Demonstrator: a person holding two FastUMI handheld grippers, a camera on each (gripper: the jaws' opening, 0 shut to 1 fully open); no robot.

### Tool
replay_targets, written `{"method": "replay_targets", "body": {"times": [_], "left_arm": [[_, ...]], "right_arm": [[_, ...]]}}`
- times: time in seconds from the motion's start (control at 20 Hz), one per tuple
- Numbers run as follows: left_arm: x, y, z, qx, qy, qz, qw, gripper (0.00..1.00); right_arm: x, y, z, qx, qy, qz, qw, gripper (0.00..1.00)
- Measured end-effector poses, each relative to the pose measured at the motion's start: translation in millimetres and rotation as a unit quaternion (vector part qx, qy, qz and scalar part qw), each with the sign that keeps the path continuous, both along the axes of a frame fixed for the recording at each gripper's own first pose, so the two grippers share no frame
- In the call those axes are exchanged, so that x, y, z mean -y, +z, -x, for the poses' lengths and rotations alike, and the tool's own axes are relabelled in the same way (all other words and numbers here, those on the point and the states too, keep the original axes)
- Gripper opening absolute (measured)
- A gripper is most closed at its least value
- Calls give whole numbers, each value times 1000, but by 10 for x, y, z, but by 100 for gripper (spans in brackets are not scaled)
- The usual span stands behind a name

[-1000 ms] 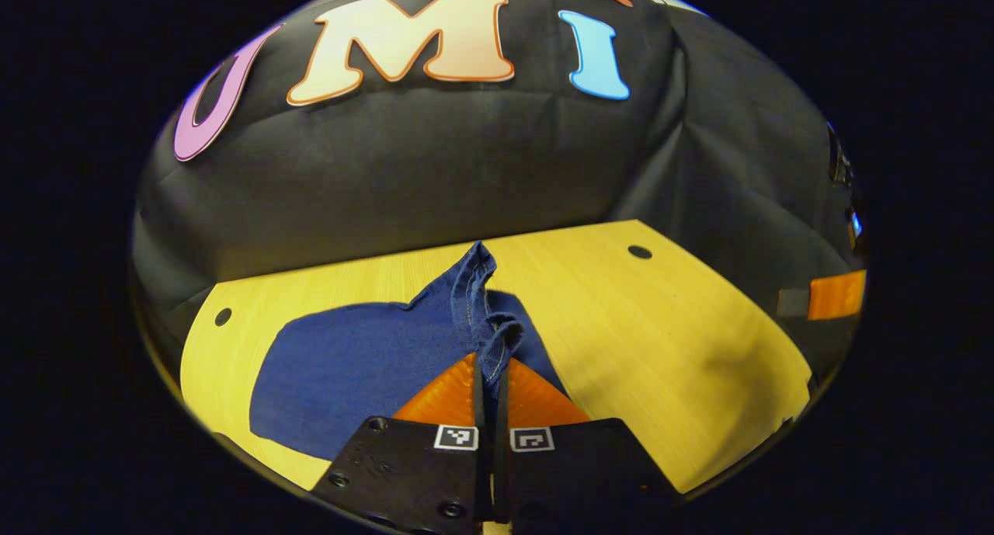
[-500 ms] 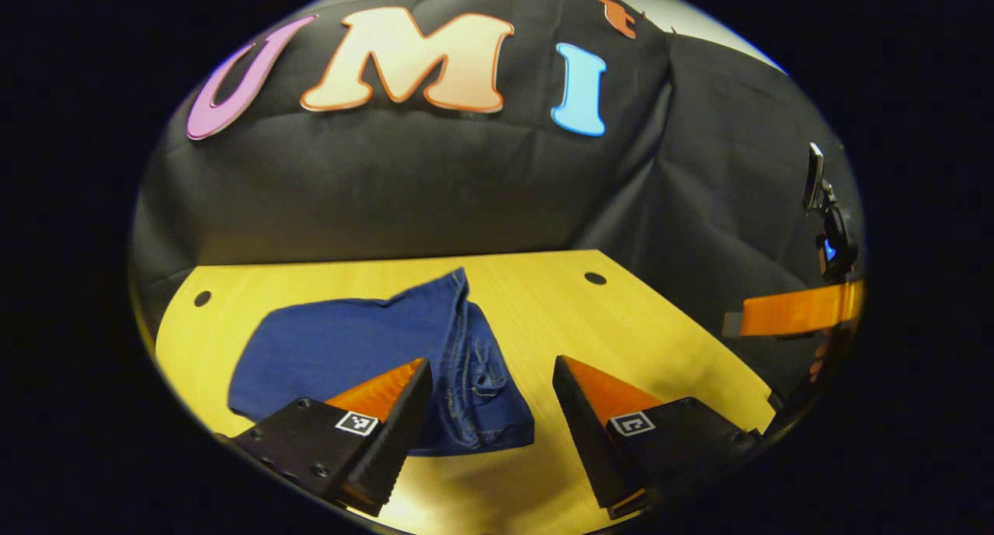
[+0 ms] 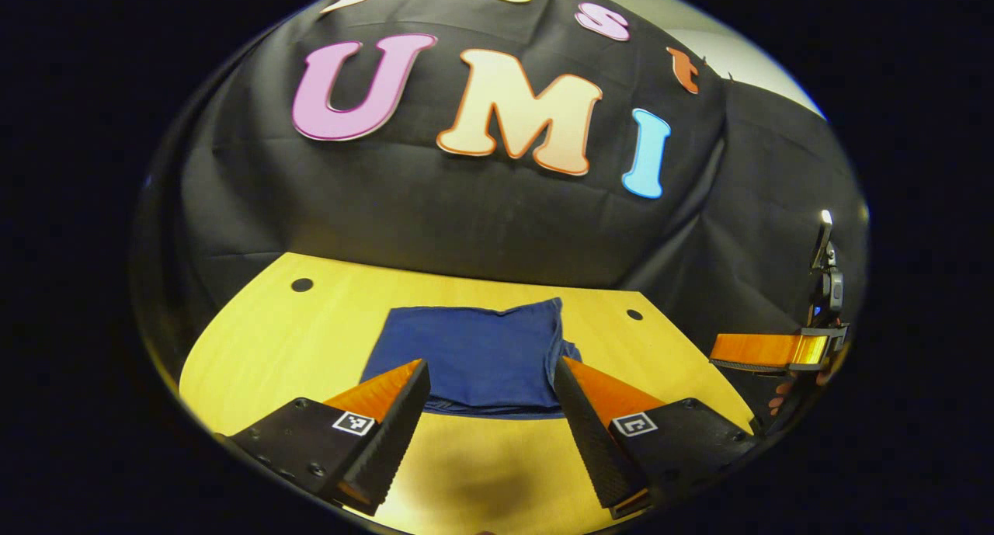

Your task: Grasp the waist and the cuffs of the jeans and fold them to make the two legs overlap; first hold the waist and fold one-third of the jeans toward the cuffs, then hold the cuffs and fold the remaining one-third in the same direction to finish folding.

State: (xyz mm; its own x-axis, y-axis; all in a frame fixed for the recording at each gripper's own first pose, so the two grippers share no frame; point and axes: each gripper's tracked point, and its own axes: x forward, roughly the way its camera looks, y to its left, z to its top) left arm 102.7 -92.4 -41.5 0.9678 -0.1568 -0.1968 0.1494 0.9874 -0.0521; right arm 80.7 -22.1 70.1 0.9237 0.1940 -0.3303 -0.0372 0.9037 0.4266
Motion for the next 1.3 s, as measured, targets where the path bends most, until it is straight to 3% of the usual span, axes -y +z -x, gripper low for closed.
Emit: {"method": "replay_targets", "body": {"times": [0.15,0.35,0.6,0.85,1.05,1.3], "left_arm": [[-143,1,92,2,11,11,1000,94],[-112,-186,175,-35,-10,34,999,95],[-156,-95,99,-27,-35,-3,999,94],[16,-168,64,-47,-82,-5,996,95],[304,-431,130,-87,-139,6,987,95],[817,-540,243,-96,-190,-25,977,95]], "right_arm": [[-47,-8,84,-1,-14,12,1000,98],[-50,12,218,0,-33,24,999,98],[-23,57,317,5,-61,23,998,98],[-72,143,421,18,-90,11,996,98],[17,201,673,44,-129,-1,991,98],[486,123,1173,59,-189,-19,980,98]]}}
